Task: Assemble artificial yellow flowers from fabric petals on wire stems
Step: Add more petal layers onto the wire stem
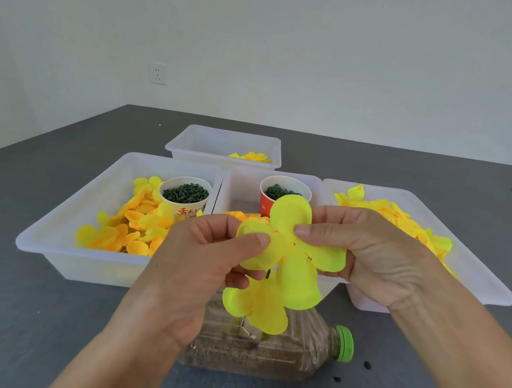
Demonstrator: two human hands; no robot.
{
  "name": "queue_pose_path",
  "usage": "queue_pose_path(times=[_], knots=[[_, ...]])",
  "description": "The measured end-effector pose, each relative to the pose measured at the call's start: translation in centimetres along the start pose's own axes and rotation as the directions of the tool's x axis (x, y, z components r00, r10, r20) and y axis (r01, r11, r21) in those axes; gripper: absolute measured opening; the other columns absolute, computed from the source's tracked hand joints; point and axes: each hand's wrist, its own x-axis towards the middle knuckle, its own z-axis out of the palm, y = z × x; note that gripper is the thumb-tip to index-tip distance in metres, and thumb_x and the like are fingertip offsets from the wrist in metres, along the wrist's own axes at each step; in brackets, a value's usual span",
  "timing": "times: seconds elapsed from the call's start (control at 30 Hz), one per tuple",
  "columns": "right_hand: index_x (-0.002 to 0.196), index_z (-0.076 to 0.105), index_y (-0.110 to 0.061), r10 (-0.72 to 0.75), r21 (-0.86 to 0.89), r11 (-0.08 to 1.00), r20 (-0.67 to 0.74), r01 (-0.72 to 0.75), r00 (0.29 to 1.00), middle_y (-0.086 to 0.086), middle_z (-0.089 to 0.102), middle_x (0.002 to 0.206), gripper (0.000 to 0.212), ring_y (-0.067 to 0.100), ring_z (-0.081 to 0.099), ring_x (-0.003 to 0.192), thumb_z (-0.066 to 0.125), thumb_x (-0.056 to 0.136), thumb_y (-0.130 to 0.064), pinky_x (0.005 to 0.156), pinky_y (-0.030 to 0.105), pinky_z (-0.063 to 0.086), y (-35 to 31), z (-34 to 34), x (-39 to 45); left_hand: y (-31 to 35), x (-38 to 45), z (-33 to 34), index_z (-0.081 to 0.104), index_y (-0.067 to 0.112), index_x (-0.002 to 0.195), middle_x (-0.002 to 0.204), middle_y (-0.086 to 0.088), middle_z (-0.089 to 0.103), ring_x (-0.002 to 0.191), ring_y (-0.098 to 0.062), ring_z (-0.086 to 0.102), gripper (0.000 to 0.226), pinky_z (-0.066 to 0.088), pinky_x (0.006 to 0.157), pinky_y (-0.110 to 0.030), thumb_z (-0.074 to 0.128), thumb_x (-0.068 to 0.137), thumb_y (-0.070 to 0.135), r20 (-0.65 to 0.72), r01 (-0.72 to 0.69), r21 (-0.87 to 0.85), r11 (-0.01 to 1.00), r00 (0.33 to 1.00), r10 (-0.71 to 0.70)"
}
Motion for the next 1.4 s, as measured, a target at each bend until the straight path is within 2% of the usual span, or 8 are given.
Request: queue_pose_path(times=[0.07, 0.2, 0.47, 0.67, 0.83, 1.07, 1.17, 1.4], knots=[[0.096, 0.070, -0.003, 0.008, -0.016, 1.000, -0.006, -0.008, 1.000, 0.015, 0.069, 0.095, 0.047, 0.024, 0.063, 0.080, 0.072, 0.052, -0.018, 0.074, 0.034, 0.053, -0.5, 0.1, 0.3, 0.1, 0.2, -0.1, 0.069, 0.017, 0.051, 0.059, -0.006, 0.066, 0.045, -0.014, 0.058, 0.005, 0.047, 0.043, -0.021, 0.067, 0.055, 0.020, -0.003, 0.031, -0.053, 0.998, 1.000, -0.031], [0.086, 0.070, -0.008, -0.017, -0.024, 1.000, -0.005, 0.017, 1.000, 0.008, 0.067, 0.076, 0.036, 0.015, 0.060, 0.058, 0.072, 0.051, -0.019, 0.048, 0.022, 0.048, -1.8, 0.6, 0.9, 0.7, 0.8, 0.0, 0.068, 0.015, 0.055, 0.060, -0.004, 0.065, 0.045, -0.012, 0.056, 0.009, 0.044, 0.041, -0.019, 0.070, 0.051, 0.023, -0.038, 0.025, -0.119, 0.993, 0.999, -0.030], [0.086, 0.067, -0.007, 0.017, -0.045, 0.999, -0.030, -0.018, 0.999, 0.005, 0.063, 0.066, 0.010, 0.011, 0.057, 0.047, 0.068, 0.076, -0.006, 0.041, 0.018, 0.043, -1.3, 0.8, 1.9, 0.0, 1.9, 1.0, 0.065, 0.011, 0.078, 0.074, -0.007, 0.070, 0.060, -0.018, 0.063, 0.040, 0.051, 0.057, -0.030, 0.076, 0.042, 0.025, -0.075, 0.027, -0.044, 0.999, 0.997, -0.031], [0.082, 0.067, -0.009, 0.065, -0.078, 0.995, -0.005, -0.065, 0.998, 0.003, 0.064, 0.065, 0.007, 0.011, 0.058, 0.050, 0.067, 0.078, -0.004, 0.044, 0.020, 0.046, -0.8, 0.4, 2.0, -0.9, 2.2, 1.3, 0.064, 0.005, 0.083, 0.070, -0.009, 0.071, 0.058, -0.022, 0.067, 0.022, 0.055, 0.049, -0.028, 0.073, 0.065, -0.003, -0.067, 0.086, -0.111, 0.990, 0.993, -0.094], [0.083, 0.067, -0.010, 0.083, -0.079, 0.993, 0.002, -0.083, 0.997, 0.003, 0.066, 0.071, 0.007, 0.014, 0.060, 0.061, 0.067, 0.077, -0.006, 0.060, 0.025, 0.052, -0.5, 0.3, 2.2, -1.0, 2.2, 1.4, 0.065, 0.004, 0.075, 0.063, -0.011, 0.067, 0.049, -0.021, 0.063, 0.008, 0.052, 0.044, -0.026, 0.064, 0.077, -0.003, -0.055, 0.089, -0.157, 0.984, 0.994, -0.098], [0.091, 0.067, -0.003, 0.036, -0.024, 0.999, 0.050, -0.035, 0.998, 0.013, 0.066, 0.085, 0.037, 0.023, 0.061, 0.071, 0.071, 0.055, -0.011, 0.062, 0.030, 0.051, -1.2, 0.3, 2.4, -0.6, 2.7, 1.3, 0.064, 0.006, 0.071, 0.062, -0.011, 0.066, 0.048, -0.020, 0.062, 0.010, 0.054, 0.046, -0.029, 0.064, 0.078, -0.003, -0.036, 0.051, -0.178, 0.983, 0.998, -0.058], [0.094, 0.067, -0.001, 0.058, -0.057, 0.997, 0.025, -0.057, 0.998, 0.015, 0.066, 0.088, 0.023, 0.025, 0.061, 0.074, 0.068, 0.072, -0.002, 0.068, 0.033, 0.052, -1.1, 0.3, 2.6, -0.7, 3.0, 1.3, 0.064, 0.003, 0.079, 0.064, -0.011, 0.068, 0.048, -0.020, 0.063, 0.006, 0.055, 0.046, -0.030, 0.064, 0.078, -0.003, -0.024, 0.099, -0.188, 0.977, 0.994, -0.106], [0.082, 0.064, -0.008, 0.140, -0.059, 0.988, 0.013, -0.139, 0.990, 0.004, 0.067, 0.067, 0.008, 0.014, 0.063, 0.056, 0.063, 0.080, 0.000, 0.054, 0.024, 0.052, -0.8, 0.3, 3.0, -1.3, 3.6, 1.1, 0.063, 0.005, 0.081, 0.063, -0.008, 0.068, 0.047, -0.017, 0.062, 0.007, 0.053, 0.043, -0.028, 0.066, 0.076, 0.000, -0.015, 0.206, -0.209, 0.956, 0.977, -0.214]])
